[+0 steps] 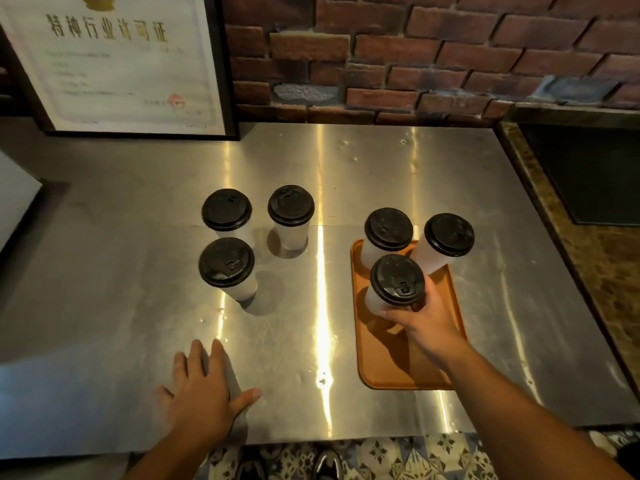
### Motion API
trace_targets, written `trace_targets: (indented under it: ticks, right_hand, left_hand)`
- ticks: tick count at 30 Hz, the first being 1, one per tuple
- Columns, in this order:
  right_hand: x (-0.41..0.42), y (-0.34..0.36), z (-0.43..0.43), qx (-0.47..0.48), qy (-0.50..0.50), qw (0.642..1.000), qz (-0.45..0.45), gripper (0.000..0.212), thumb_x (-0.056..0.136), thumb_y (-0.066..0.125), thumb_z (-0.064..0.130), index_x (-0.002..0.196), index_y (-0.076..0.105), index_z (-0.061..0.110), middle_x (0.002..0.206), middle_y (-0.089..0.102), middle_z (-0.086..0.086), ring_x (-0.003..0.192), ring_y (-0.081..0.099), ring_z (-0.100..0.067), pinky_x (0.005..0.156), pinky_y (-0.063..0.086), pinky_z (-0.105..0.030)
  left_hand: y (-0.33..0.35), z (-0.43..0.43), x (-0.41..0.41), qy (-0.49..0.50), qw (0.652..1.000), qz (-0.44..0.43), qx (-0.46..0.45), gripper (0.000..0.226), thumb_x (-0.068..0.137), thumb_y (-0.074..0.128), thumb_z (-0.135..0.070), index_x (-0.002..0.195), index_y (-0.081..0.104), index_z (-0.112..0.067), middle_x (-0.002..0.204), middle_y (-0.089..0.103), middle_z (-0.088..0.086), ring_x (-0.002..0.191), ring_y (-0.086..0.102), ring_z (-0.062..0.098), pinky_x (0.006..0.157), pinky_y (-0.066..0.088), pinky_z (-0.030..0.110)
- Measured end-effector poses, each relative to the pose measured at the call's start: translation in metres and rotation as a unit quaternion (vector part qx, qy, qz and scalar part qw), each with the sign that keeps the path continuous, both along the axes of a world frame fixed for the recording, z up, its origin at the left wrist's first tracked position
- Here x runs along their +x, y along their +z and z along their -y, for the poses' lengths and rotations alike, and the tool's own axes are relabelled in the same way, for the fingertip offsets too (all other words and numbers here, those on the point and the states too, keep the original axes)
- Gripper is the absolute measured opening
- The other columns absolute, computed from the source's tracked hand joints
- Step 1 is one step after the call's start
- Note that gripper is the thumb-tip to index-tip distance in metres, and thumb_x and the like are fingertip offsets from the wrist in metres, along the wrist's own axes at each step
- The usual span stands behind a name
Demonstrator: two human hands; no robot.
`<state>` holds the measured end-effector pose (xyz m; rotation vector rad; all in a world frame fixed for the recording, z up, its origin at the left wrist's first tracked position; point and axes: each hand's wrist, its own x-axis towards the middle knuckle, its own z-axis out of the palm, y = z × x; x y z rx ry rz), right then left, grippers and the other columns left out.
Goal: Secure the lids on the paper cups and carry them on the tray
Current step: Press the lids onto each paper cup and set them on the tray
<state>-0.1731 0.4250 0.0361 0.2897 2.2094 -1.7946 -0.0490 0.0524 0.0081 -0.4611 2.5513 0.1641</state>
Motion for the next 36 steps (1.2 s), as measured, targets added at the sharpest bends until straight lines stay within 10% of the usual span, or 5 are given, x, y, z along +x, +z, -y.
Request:
trace_targets:
  ticks: [7, 21, 26, 31, 36]
  right_hand:
    - [0.072, -0.015, 0.046, 0.14, -0.29, 0.943, 0.089, 0.03, 0.093, 0.074, 0.015, 0.102, 0.061, 0.04, 0.111, 0.074, -0.009, 0.1, 0.07, -0.032, 0.093, 0.059, -0.062]
    - [0.014, 0.03, 0.209, 0.068, 0.091, 0.993, 0.003, 0.07, 0.082, 0.089, 0.037, 0.139, 0.05, 0.041, 0.127, 0.06, 0.016, 0.106, 0.063, -0.009, 0.064, 0.055, -0.008]
    - [-0.027, 0.025, 0.233, 0.107, 0.187, 0.976, 0.006, 0.097, 0.08, 0.092, 0.037, 0.156, 0.033, 0.043, 0.16, 0.046, 0.008, 0.145, 0.048, -0.021, 0.113, 0.048, -0.044]
    - [-0.037, 0.017, 0.244, 0.007, 0.154, 0.988, 0.008, 0.093, 0.073, 0.097, 0.034, 0.149, 0.046, 0.048, 0.153, 0.055, 0.013, 0.144, 0.05, -0.02, 0.072, 0.054, -0.006]
    - [-0.039, 0.014, 0.244, -0.036, 0.15, 0.988, 0.004, 0.091, 0.07, 0.098, 0.032, 0.146, 0.051, 0.049, 0.146, 0.061, 0.017, 0.141, 0.054, -0.016, 0.096, 0.057, -0.027]
  left_hand:
    - [0.017, 0.028, -0.004, -0.061, 0.998, 0.006, 0.002, 0.125, 0.068, 0.043, -0.102, 0.167, -0.005, -0.04, 0.176, 0.001, -0.003, 0.159, 0.009, 0.03, 0.123, 0.024, 0.063]
    - [0.01, 0.042, -0.003, -0.117, 0.993, -0.003, -0.02, 0.12, 0.077, 0.045, -0.097, 0.167, 0.002, -0.03, 0.176, -0.003, 0.018, 0.161, 0.001, 0.044, 0.122, 0.023, 0.065]
    - [0.001, 0.045, -0.006, -0.117, 0.993, 0.013, -0.009, 0.126, 0.077, 0.047, -0.096, 0.168, -0.007, -0.028, 0.176, -0.007, 0.018, 0.161, -0.003, 0.045, 0.123, 0.022, 0.066]
    - [-0.001, 0.047, -0.009, -0.126, 0.992, 0.028, -0.013, 0.128, 0.075, 0.045, -0.098, 0.167, -0.01, -0.028, 0.175, -0.008, 0.018, 0.161, -0.002, 0.046, 0.123, 0.022, 0.067]
    - [-0.004, 0.046, -0.011, -0.133, 0.99, 0.045, -0.021, 0.129, 0.076, 0.044, -0.098, 0.166, -0.013, -0.026, 0.175, -0.011, 0.021, 0.16, -0.004, 0.048, 0.122, 0.02, 0.068]
